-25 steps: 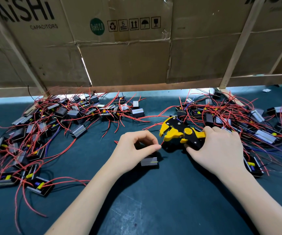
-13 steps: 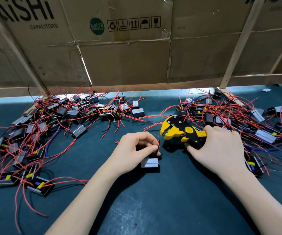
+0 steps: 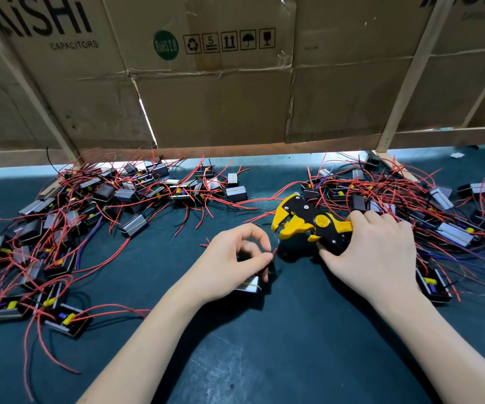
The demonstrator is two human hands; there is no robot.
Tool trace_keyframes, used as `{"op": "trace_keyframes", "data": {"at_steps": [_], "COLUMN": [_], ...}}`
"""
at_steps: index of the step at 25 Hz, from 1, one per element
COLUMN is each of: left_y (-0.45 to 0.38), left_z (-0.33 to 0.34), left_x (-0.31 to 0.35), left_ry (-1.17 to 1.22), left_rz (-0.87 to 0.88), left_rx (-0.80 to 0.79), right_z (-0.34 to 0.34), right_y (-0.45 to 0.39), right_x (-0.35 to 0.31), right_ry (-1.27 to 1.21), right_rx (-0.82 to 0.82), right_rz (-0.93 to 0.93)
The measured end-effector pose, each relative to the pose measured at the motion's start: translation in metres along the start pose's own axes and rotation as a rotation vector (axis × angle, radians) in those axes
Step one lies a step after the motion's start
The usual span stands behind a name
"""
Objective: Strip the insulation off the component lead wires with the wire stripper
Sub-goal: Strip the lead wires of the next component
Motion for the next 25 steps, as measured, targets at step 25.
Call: {"op": "trace_keyframes", "data": {"at_steps": [25], "left_y": [0.0013], "left_z": [-0.0068], "left_x": [0.0025], "left_ry": [-0.233], "left_rz": [-0.016], "left_rx": [0.191], "right_z": [0.0085], "right_y": [-0.0011], "right_x": [0.002], "right_ry": [0.002], "right_rx": [-0.054], "right_rz": [0.012]}}
Point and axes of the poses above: each hand's wrist, its own y-axis away from the middle knuckle, its own z-axis out of the palm, x = y × z, the point moved 8 cm from there along -y, towards the middle knuckle, and after that the axes turned 13 degrees about y, right-handed, at the moved point
